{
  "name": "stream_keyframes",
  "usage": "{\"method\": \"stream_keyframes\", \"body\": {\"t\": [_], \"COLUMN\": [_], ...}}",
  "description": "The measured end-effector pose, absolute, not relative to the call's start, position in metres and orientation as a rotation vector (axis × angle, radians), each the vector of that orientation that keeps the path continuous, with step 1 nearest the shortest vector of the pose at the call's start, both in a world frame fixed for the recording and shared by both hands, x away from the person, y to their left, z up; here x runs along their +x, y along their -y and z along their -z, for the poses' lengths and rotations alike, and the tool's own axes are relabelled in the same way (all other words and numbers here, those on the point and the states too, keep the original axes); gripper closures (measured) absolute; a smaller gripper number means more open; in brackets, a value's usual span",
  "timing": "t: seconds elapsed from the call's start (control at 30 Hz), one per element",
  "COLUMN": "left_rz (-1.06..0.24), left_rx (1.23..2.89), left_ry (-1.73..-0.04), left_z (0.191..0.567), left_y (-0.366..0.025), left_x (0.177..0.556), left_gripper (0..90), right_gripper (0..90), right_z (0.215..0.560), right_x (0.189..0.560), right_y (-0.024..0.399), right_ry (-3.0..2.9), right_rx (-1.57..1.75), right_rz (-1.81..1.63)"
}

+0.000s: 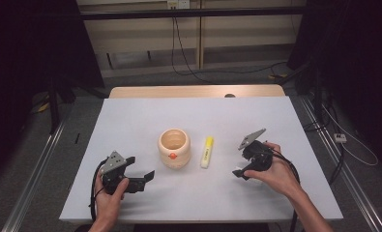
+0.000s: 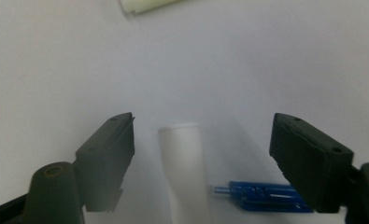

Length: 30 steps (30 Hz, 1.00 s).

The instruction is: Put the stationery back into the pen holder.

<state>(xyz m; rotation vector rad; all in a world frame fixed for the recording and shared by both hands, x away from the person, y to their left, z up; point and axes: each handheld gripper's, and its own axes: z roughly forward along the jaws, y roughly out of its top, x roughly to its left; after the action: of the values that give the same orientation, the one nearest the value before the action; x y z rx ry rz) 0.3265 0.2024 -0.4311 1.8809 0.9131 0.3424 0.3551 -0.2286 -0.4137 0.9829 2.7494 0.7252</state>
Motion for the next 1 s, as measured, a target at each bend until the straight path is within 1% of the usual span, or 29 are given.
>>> {"method": "stream_keyframes", "body": {"t": [0.2, 0.3, 0.4, 0.6, 0.73, 0.93, 1.0], "left_rz": [-0.342, -0.343, -0.339, -0.338, -0.337, -0.344, -0.343], "left_rx": [1.879, 1.881, 1.882, 1.883, 1.883, 1.882, 1.882], "left_ry": [-0.912, -0.906, -0.906, -0.906, -0.908, -0.903, -0.902], "left_z": [0.431, 0.431, 0.431, 0.431, 0.431, 0.431, 0.431], "left_y": [-0.202, -0.201, -0.201, -0.201, -0.201, -0.201, -0.201], "left_x": [0.326, 0.326, 0.326, 0.326, 0.326, 0.326, 0.326], "left_gripper": [6.6, 6.6, 6.6, 6.6, 6.6, 6.6, 6.6], "right_gripper": [35.8, 43.4, 47.7, 51.7, 56.9, 58.9, 60.9], "right_z": [0.415, 0.415, 0.415, 0.419, 0.421, 0.422, 0.422], "right_x": [0.354, 0.353, 0.353, 0.353, 0.353, 0.355, 0.355], "right_y": [0.222, 0.219, 0.216, 0.214, 0.212, 0.211, 0.210], "right_ry": [-2.813, -2.830, -2.848, -2.863, -2.883, -2.899, -2.907], "right_rx": [0.939, 0.917, 0.906, 0.875, 0.854, 0.820, 0.819], "right_rz": [-0.610, -0.565, -0.535, -0.497, -0.479, -0.449, -0.444]}}
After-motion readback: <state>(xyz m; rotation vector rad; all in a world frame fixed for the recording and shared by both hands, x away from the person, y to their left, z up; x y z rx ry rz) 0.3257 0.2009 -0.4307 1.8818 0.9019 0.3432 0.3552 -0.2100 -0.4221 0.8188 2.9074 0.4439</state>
